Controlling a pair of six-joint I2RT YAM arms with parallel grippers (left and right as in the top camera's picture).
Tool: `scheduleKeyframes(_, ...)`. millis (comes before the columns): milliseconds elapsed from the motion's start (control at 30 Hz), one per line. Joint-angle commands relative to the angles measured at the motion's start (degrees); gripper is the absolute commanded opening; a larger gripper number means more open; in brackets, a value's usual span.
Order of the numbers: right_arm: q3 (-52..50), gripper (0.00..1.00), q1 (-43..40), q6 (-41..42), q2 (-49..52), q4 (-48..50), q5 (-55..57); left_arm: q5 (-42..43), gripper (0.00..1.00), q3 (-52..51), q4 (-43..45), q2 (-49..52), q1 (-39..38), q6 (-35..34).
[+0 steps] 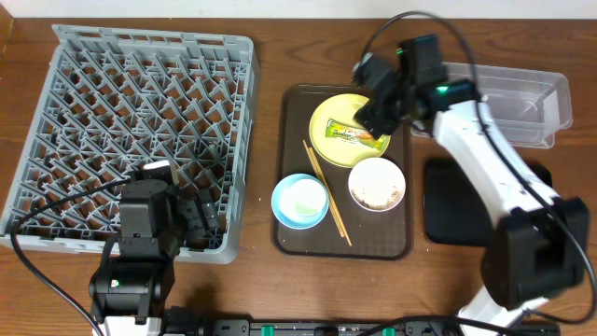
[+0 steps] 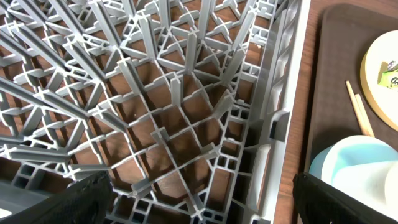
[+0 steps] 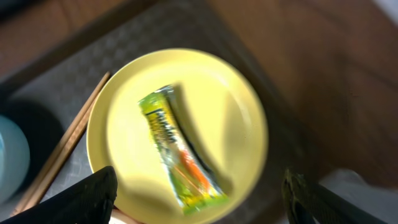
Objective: Sort waste into correct bins and load items into the dishwasher
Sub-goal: 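Return the right gripper to the plate and grasp the green wrapper, then carry the green wrapper to the clear bin and drop it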
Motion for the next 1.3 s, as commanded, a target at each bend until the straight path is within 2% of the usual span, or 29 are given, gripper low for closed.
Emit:
scheduleKeyframes(0, -0.02, 0.83, 1.6, -5.57, 4.17, -0.04, 0.85, -0.28, 0.95, 1.33, -0.42, -0.09, -0.13, -0.74)
scheduleKeyframes(400, -0.02, 0.8, 2.93, -5.7, 13.75, 1.25, 1.25, -0.26, 0.95, 1.33, -0.48, -0.09, -0.13, -0.74)
scheduleKeyframes(567, -0.02, 0.75, 2.93, -4.83, 16.09, 1.27, 1.42, -0.26, 0.95, 1.33, -0.5, -0.09, -0.13, -0.74)
scheduleKeyframes(667, -0.02, 0.58, 2.93, -4.83, 16.24, 1.42, 2.45, -0.26, 0.95, 1.33, -0.48, -0.09, -0.13, -0.74)
scheduleKeyframes(767, 0.02, 0.3, 2.93, -2.71, 15.91, 2.25, 4.94, -0.28, 0.95, 1.33, -0.48, -0.09, -0.13, -0.74)
scheduleKeyframes(800, 0.09, 0.16, 2.93, -1.25, 15.67, 2.56, 6.19, -0.28, 0.95, 1.33, -0.48, -0.09, -0.13, -0.74)
scheduleKeyframes(867, 0.22, 0.01, 2.93, 0.85, 14.99, 2.99, 7.5, -0.26, 0.95, 1.33, -0.48, -0.09, -0.13, -0.74)
scheduleKeyframes(1133, 2.49, 0.01, 0.63, 14.16, 5.88, 5.35, 8.37, -0.26, 0.95, 1.33, -0.48, -0.09, -0.13, -0.74)
scheduleKeyframes(1200, 2.51, 0.01, -1.27, 19.85, 2.6, 6.75, 8.96, -0.26, 0.95, 1.33, -0.48, -0.09, -0.13, -0.74)
scheduleKeyframes(1267, 2.51, 0.01, -3.85, 29.03, -0.2, 7.48, 13.03, -0.26, 0.95, 1.33, -0.48, -0.09, -0.13, -0.76)
